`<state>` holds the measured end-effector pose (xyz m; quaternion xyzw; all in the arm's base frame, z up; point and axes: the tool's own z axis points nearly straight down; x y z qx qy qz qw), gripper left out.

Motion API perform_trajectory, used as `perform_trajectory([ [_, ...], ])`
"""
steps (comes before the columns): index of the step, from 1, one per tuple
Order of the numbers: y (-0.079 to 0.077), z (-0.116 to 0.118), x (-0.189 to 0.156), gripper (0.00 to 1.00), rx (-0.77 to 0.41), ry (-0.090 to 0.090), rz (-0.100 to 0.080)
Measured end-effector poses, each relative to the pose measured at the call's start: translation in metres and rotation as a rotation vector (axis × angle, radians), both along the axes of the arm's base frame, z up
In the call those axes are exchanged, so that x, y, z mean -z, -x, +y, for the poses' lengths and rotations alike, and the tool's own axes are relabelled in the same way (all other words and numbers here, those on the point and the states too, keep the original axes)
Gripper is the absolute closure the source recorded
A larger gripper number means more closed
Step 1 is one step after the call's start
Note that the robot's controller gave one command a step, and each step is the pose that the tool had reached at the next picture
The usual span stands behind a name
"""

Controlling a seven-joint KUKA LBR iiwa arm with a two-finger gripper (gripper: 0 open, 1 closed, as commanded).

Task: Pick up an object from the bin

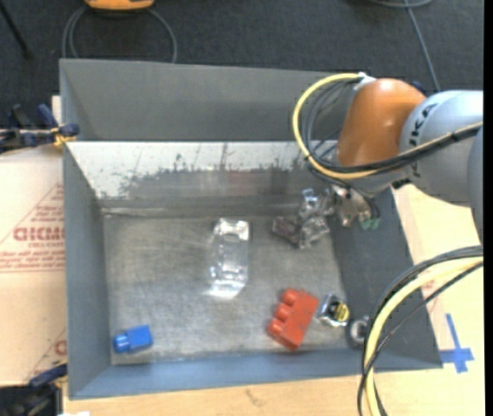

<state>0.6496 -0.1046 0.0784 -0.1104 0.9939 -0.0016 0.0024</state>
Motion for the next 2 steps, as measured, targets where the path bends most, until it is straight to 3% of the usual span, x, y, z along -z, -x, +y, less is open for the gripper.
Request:
perform_trajectory([
  [1,0.0120,0.0021,-0.1483,1.00,0.024,0.001,-0.009],
  [2,0.0137,0.0025,-0.1428,0.00,0.024,-0.001,0.000],
])
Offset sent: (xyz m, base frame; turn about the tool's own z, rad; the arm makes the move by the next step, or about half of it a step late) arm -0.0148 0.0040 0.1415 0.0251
